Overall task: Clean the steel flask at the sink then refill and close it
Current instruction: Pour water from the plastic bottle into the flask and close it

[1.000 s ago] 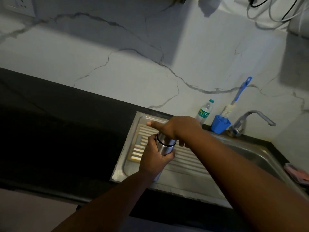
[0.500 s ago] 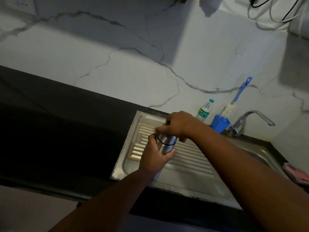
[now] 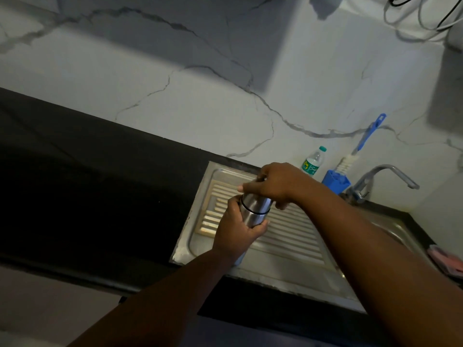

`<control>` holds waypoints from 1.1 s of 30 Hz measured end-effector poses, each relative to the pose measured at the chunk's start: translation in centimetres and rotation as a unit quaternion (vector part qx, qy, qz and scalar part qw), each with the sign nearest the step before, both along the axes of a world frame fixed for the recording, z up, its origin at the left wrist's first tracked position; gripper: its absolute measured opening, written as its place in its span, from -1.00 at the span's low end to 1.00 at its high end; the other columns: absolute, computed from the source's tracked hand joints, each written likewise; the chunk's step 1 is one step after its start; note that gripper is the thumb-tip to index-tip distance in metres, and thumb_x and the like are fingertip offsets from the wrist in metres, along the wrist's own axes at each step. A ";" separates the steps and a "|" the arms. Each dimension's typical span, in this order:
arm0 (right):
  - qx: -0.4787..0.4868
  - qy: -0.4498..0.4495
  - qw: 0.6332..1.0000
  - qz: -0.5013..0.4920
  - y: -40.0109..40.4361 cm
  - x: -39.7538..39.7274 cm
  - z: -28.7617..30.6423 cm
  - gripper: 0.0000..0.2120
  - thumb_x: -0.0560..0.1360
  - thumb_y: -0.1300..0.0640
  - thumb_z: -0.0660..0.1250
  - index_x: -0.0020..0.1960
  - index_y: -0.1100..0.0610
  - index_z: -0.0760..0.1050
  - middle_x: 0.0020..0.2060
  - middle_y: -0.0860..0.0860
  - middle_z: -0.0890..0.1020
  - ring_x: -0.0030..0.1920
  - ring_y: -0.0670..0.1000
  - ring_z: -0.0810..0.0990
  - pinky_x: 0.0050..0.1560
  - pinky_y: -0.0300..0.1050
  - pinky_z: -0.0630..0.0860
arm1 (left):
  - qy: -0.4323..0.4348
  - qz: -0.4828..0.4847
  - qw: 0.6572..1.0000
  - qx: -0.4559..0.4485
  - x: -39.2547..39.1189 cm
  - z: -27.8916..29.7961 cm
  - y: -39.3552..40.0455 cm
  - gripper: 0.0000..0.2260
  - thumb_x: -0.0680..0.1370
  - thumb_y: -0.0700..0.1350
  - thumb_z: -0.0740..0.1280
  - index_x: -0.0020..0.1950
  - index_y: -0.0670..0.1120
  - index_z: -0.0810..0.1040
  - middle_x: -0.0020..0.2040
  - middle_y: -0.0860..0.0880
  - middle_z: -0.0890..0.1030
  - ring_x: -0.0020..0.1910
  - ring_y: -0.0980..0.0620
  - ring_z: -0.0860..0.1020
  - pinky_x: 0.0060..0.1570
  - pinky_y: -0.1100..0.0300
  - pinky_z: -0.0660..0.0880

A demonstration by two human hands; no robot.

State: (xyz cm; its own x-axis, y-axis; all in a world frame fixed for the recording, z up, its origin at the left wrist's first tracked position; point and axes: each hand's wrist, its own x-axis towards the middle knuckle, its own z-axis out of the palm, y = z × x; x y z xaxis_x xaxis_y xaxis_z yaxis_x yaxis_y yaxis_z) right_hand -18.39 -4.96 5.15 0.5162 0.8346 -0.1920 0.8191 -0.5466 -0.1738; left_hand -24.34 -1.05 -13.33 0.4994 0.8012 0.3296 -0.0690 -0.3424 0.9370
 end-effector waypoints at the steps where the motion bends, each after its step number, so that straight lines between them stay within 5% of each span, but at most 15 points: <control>1: -0.010 -0.045 0.999 -0.021 0.0 -0.1 -0.1 -0.36 0.33 -0.48 0.20 -0.03 0.09 0.52 -0.19 0.04 0.61 -0.34 0.02 0.62 -0.26 -0.13 0.58 | 0.000 0.002 1.000 0.003 0.0 0.0 0.0 -0.35 0.33 0.03 0.57 0.29 -0.05 0.33 0.07 0.07 0.55 0.04 0.08 0.58 -0.03 0.27 0.53; 4: 0.016 -0.032 0.999 -0.024 -0.4 0.6 -0.2 -0.22 0.28 -0.56 0.10 0.12 0.06 0.49 0.03 0.03 0.60 -0.13 0.05 0.62 -0.06 -0.05 0.57 | -0.001 0.001 1.000 0.005 0.1 -0.1 0.1 -0.32 0.29 0.10 0.54 0.30 -0.03 0.32 0.09 0.07 0.57 0.05 0.06 0.59 0.01 0.13 0.56; 7: 0.004 0.087 0.995 0.053 -1.0 1.4 0.3 -0.43 0.42 -0.12 0.41 0.38 -0.10 0.33 0.32 0.00 0.42 0.24 0.07 0.45 0.20 -0.06 0.46 | 0.000 0.003 1.000 0.006 0.0 -0.2 0.1 -0.30 0.28 0.14 0.51 0.31 -0.03 0.32 0.07 0.09 0.55 0.04 0.07 0.58 0.00 0.12 0.56; 10: 0.008 0.187 0.982 0.034 -1.2 1.6 -0.1 -0.53 0.40 0.15 0.48 0.24 -0.10 0.44 0.17 0.04 0.52 0.04 0.03 0.57 -0.03 -0.09 0.61 | -0.005 -0.001 1.000 0.009 0.0 -0.3 0.0 -0.30 0.26 0.20 0.47 0.29 -0.03 0.32 0.08 0.04 0.57 0.03 0.05 0.59 0.00 0.07 0.57; 13: 0.012 0.072 0.997 -0.016 -0.6 0.7 0.4 -0.57 0.31 -0.17 0.50 0.06 0.03 0.52 -0.06 0.06 0.61 -0.22 0.01 0.65 -0.25 -0.15 0.63 | -0.004 0.001 1.000 0.009 0.0 -0.3 0.1 -0.33 0.28 0.19 0.48 0.28 0.00 0.33 0.09 0.06 0.57 0.06 0.08 0.58 0.04 0.07 0.56; 16: -0.057 -0.097 0.994 -0.009 -0.3 0.0 0.6 -0.34 0.26 -0.42 0.35 0.02 0.13 0.53 -0.14 0.03 0.64 -0.19 0.03 0.64 -0.10 -0.06 0.60 | 0.001 -0.003 1.000 0.000 0.0 -0.3 0.1 -0.37 0.29 0.14 0.50 0.26 0.08 0.31 0.09 0.09 0.58 0.06 0.13 0.58 0.05 0.10 0.55; 20: -0.083 -0.076 0.990 0.091 -0.3 0.0 -0.1 -0.32 0.30 -0.21 0.47 0.33 -0.04 0.34 0.19 0.01 0.51 0.13 0.05 0.51 0.14 0.01 0.49 | 0.002 0.006 1.000 0.009 0.1 -0.5 0.2 -0.40 0.27 0.16 0.49 0.19 0.18 0.26 0.04 0.07 0.60 -0.01 0.09 0.61 -0.04 0.06 0.58; 26: -0.063 -0.103 0.991 0.057 0.5 -0.4 -0.1 -0.56 0.31 -0.16 0.44 0.07 0.06 0.46 -0.21 0.02 0.60 -0.37 -0.01 0.64 -0.17 -0.09 0.62 | 0.003 -0.002 1.000 0.003 0.2 -0.5 0.3 -0.38 0.25 0.19 0.47 0.21 0.10 0.29 0.01 0.07 0.61 -0.02 0.09 0.61 -0.04 0.11 0.57; 33: -0.048 -0.183 0.982 0.002 1.1 -1.8 -1.1 -0.57 0.41 -0.20 0.30 0.06 0.13 0.49 -0.10 0.08 0.55 -0.05 0.12 0.56 -0.13 -0.09 0.47 | 0.027 -0.011 1.000 0.000 0.1 -0.3 0.5 -0.40 0.32 0.04 0.56 0.19 0.13 0.26 0.02 0.09 0.56 0.01 0.08 0.59 -0.05 0.11 0.54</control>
State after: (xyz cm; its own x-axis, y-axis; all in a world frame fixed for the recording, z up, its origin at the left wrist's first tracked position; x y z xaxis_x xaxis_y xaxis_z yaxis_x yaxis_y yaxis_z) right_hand -20.22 -3.85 4.09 0.5614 0.8244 -0.0718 0.8198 -0.5422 0.1844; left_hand -24.28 -0.54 -13.59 0.5336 0.7900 0.3019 -0.0252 -0.3419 0.9394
